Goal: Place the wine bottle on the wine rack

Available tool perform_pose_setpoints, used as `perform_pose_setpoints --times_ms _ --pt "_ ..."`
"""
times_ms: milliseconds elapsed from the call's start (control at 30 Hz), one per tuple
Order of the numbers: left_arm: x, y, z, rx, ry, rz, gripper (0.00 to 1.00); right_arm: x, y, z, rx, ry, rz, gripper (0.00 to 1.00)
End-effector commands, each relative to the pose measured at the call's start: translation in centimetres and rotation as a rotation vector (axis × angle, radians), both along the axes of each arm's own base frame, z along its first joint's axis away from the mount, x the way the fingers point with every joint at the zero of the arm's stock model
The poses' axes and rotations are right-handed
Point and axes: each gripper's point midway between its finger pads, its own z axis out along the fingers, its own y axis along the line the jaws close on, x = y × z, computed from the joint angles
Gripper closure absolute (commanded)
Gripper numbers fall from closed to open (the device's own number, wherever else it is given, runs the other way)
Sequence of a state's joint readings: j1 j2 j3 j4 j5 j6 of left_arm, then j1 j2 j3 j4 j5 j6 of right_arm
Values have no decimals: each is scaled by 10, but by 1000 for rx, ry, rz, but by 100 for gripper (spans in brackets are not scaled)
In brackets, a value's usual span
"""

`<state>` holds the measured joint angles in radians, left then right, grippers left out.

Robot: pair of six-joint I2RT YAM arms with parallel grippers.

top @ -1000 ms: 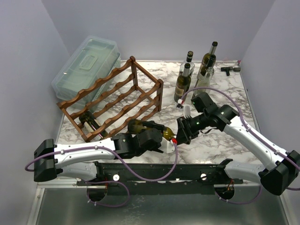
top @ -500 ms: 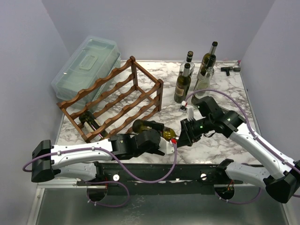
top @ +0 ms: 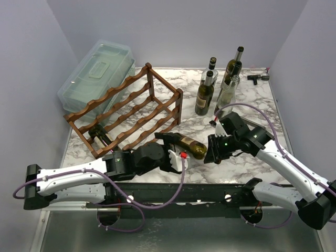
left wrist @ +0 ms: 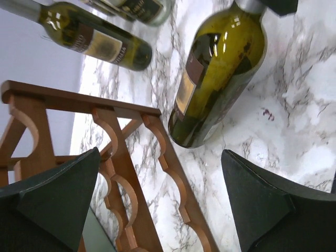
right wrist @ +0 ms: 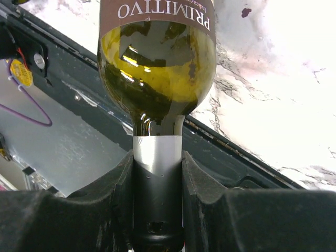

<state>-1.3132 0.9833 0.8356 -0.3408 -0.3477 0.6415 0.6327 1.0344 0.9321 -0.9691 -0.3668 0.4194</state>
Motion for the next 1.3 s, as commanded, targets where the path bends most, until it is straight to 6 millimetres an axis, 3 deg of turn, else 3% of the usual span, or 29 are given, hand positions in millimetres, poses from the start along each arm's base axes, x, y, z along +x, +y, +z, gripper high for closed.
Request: perform_pose_setpoints --times_ms 0,300,533,667,833,1000,1267 --pt "-18 -4 45 -217 24 -71 1 13 5 17 64 -99 -52 100" --pt "-25 14 147 -566 10 -60 1 9 15 30 184 -156 -25 99" --pt "16 42 212 -701 -59 247 1 -1 41 33 355 -123 68 100" --pt "42 65 232 -742 -135 460 1 -10 48 23 406 -77 104 99" --pt "82 90 221 -745 -161 686 1 -24 58 27 510 -24 153 99" --pt "133 110 175 -726 28 804 1 -34 70 28 547 1 196 99" --pt "163 101 114 -682 286 816 1 -42 93 28 614 30 191 99"
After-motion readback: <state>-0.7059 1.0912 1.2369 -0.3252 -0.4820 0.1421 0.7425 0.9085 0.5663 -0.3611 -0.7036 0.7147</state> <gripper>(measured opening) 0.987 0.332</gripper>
